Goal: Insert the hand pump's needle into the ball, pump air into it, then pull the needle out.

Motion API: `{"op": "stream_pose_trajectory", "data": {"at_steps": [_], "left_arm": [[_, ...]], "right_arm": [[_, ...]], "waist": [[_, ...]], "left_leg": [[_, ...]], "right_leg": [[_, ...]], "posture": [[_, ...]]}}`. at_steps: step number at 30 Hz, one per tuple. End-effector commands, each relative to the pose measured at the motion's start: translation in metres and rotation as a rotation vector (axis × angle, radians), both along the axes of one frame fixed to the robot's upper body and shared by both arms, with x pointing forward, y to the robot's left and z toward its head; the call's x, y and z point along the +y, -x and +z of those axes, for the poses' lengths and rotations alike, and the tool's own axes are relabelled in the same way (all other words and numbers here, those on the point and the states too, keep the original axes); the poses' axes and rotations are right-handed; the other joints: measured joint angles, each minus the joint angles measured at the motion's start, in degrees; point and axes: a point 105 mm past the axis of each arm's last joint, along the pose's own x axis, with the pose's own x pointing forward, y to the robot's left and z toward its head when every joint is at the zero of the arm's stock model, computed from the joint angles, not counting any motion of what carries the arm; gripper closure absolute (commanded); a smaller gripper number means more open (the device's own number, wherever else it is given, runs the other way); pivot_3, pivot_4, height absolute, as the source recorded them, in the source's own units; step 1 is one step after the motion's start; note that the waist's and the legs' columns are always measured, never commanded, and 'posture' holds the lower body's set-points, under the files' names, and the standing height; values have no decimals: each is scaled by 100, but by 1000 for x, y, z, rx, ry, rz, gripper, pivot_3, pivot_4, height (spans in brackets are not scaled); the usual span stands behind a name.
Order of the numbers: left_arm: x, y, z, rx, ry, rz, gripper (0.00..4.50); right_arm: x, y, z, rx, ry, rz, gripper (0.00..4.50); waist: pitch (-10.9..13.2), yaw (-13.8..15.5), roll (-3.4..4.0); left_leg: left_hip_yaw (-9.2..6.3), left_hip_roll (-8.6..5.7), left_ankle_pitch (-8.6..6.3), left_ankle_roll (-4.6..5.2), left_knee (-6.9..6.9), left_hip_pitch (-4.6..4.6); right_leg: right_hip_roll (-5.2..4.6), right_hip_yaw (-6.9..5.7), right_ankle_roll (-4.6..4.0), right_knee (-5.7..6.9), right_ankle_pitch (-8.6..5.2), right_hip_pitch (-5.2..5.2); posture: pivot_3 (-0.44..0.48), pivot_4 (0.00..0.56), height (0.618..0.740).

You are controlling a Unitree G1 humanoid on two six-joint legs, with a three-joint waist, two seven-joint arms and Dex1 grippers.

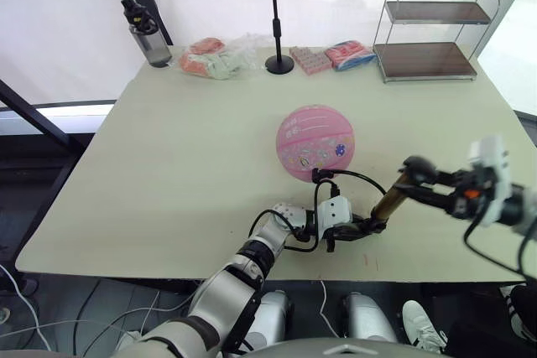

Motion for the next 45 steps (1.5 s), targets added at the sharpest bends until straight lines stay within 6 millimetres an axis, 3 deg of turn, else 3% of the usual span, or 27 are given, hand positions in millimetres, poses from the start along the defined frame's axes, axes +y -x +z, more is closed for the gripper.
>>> {"op": "stream_pose_trajectory", "data": {"at_steps": [1,7,18,27,45], "left_arm": [[18,15,-33,103,-101,11,3405],[18,14,-33,103,-102,11,3405],[18,14,-33,100,-104,12,3405],[18,13,-32,95,-102,15,3405],[18,11,-31,95,-100,25,3405]], "right_arm": [[-9,6,55,-159,-17,-7,3420],[-10,10,86,-203,-21,3,3420],[-3,13,97,-164,-44,37,3420],[8,7,46,-44,-29,34,3420],[18,-16,-91,30,75,-87,3420]], "waist": [[7,3,6],[12,8,7],[11,23,12],[8,25,6],[-24,-58,-14]], "left_leg": [[-2,1,0,0,3,-10],[5,1,1,0,10,-24],[11,-1,1,0,11,-50],[13,0,1,0,10,-41],[17,14,0,-2,-7,71]], "right_leg": [[1,-3,0,0,0,-9],[-3,-2,-2,2,3,-22],[-6,4,-5,5,6,-53],[-4,7,-5,7,6,-47],[11,12,22,6,-12,43]], "posture": [[0,150,740],[0,150,740],[0,150,740],[0,150,740],[0,150,740]]}}
